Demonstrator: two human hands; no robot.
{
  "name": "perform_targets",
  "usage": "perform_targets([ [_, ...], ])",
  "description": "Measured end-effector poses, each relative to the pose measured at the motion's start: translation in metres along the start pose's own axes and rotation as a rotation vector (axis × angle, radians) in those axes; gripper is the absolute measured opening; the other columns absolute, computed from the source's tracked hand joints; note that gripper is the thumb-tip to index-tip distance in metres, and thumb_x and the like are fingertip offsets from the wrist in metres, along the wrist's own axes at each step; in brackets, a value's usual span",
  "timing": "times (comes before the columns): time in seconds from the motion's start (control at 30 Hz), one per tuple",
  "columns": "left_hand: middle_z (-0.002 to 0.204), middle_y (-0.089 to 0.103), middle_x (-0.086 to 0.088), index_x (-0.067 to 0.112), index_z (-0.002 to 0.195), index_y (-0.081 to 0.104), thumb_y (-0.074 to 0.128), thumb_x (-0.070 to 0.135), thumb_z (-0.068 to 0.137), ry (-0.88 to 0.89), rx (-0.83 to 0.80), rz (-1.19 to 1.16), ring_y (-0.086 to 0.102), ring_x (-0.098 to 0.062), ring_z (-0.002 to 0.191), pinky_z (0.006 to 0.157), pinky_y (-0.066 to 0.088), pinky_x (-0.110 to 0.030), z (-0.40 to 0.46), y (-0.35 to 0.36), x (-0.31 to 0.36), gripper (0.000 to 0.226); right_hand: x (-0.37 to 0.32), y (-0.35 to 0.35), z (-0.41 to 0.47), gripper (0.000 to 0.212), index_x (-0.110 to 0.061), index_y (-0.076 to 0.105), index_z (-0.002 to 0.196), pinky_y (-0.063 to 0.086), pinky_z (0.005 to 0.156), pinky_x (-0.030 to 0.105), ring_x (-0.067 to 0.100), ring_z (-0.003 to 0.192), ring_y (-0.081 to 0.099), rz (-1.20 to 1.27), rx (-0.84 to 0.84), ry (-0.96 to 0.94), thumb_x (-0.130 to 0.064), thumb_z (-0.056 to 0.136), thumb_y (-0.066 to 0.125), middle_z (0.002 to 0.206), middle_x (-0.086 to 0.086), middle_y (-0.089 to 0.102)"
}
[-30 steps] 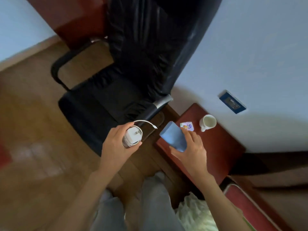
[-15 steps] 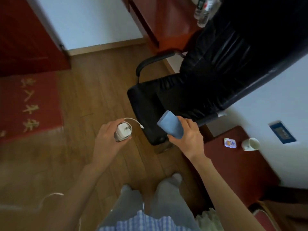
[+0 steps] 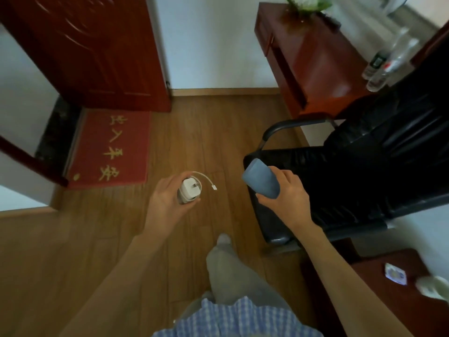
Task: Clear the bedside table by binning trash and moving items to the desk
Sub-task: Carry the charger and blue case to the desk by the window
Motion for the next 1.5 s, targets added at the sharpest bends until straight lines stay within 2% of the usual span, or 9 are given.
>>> perform_targets([
  [0.07, 0.1, 0.064, 0.007, 0.021, 0.114, 0.061, 0.083, 0.022, 0.066, -0.004, 0.023, 0.001, 0.054, -0.016, 0.09, 0.078, 0.041, -0.025, 0.018, -0.007, -0.008, 0.052, -0.007, 0.008, 0.021, 0.077, -0.015, 0.048, 0.13, 0.045, 0.068, 0.03, 0.024, 0.102, 0.054, 0.007, -0.016, -0.011, -0.04, 0.065, 0.08, 0.115, 0.008, 0.058],
  [0.3, 0.101, 0.064, 0.004, 0.02, 0.113, 0.06, 0.083, 0.021, 0.066, 0.046, 0.067, 0.045, 0.054, -0.018, 0.089, 0.076, 0.046, -0.032, 0.149, -0.012, -0.036, 0.052, -0.016, 0.039, 0.15, 0.074, -0.015, 0.049, 0.13, 0.053, 0.071, 0.039, 0.026, 0.104, 0.055, 0.047, -0.02, -0.057, -0.037, 0.067, 0.08, 0.115, 0.008, 0.058],
  [0.43, 0.103, 0.062, 0.009, 0.026, 0.113, 0.057, 0.081, 0.023, 0.068, 0.075, 0.037, 0.017, 0.052, -0.015, 0.091, 0.074, 0.042, -0.029, 0.242, -0.006, -0.034, 0.051, -0.01, 0.037, 0.236, 0.076, -0.015, 0.047, 0.132, 0.05, 0.073, 0.036, 0.024, 0.105, 0.054, 0.066, 0.042, -0.018, -0.036, 0.068, 0.08, 0.117, 0.008, 0.057],
  [0.6, 0.106, 0.061, 0.01, 0.028, 0.114, 0.057, 0.081, 0.025, 0.068, 0.119, 0.01, -0.007, 0.052, -0.014, 0.094, 0.075, 0.042, -0.03, 0.344, 0.004, -0.028, 0.051, 0.004, 0.03, 0.324, 0.077, -0.015, 0.047, 0.133, 0.053, 0.075, 0.039, 0.024, 0.105, 0.054, 0.076, 0.083, 0.018, -0.036, 0.067, 0.081, 0.118, 0.008, 0.057],
  [0.73, 0.11, 0.062, 0.008, 0.026, 0.115, 0.057, 0.082, 0.026, 0.068, 0.121, -0.007, -0.026, 0.052, -0.014, 0.099, 0.079, 0.039, -0.028, 0.403, 0.017, -0.031, 0.053, 0.018, 0.028, 0.372, 0.075, -0.015, 0.048, 0.132, 0.051, 0.07, 0.038, 0.025, 0.103, 0.054, 0.066, 0.102, 0.051, -0.036, 0.067, 0.08, 0.116, 0.008, 0.057],
  [1.03, 0.112, 0.064, -0.001, 0.017, 0.117, 0.06, 0.083, 0.023, 0.067, 0.21, -0.146, -0.077, 0.054, -0.02, 0.101, 0.082, 0.034, -0.022, 0.561, 0.085, -0.038, 0.056, 0.072, 0.047, 0.472, 0.076, -0.017, 0.047, 0.133, 0.052, 0.073, 0.038, 0.023, 0.106, 0.052, 0.028, 0.127, 0.229, -0.033, 0.067, 0.081, 0.12, 0.006, 0.055],
  [1.1, 0.114, 0.063, 0.002, 0.021, 0.118, 0.058, 0.082, 0.027, 0.068, 0.249, -0.18, -0.087, 0.054, -0.019, 0.103, 0.082, 0.039, -0.024, 0.602, 0.097, -0.035, 0.057, 0.079, 0.047, 0.499, 0.076, -0.018, 0.047, 0.133, 0.052, 0.074, 0.037, 0.022, 0.108, 0.051, -0.008, 0.141, 0.255, -0.034, 0.068, 0.081, 0.121, 0.005, 0.054],
  [1.23, 0.119, 0.06, 0.002, 0.025, 0.123, 0.055, 0.08, 0.031, 0.07, 0.327, -0.284, -0.122, 0.053, -0.018, 0.108, 0.089, 0.05, -0.038, 0.682, 0.123, -0.026, 0.059, 0.097, 0.039, 0.545, 0.073, -0.016, 0.049, 0.132, 0.05, 0.072, 0.034, 0.023, 0.107, 0.052, -0.083, 0.21, 0.359, -0.037, 0.069, 0.079, 0.121, 0.005, 0.056],
  [1.5, 0.116, 0.062, -0.001, 0.021, 0.122, 0.054, 0.082, 0.028, 0.068, 0.541, -0.435, -0.164, 0.055, -0.018, 0.106, 0.087, 0.051, -0.034, 0.772, 0.203, 0.008, 0.061, 0.132, 0.046, 0.584, 0.069, -0.013, 0.056, 0.127, 0.049, 0.063, 0.032, 0.025, 0.098, 0.057, -0.145, 0.29, 0.528, -0.031, 0.066, 0.082, 0.112, 0.007, 0.061],
])
Point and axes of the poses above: each hand's wrist, its own z-axis towards the middle knuckle, its own y-axis out of the palm, x = y × z, the point moved 9 cm from there along z, towards the middle knuckle
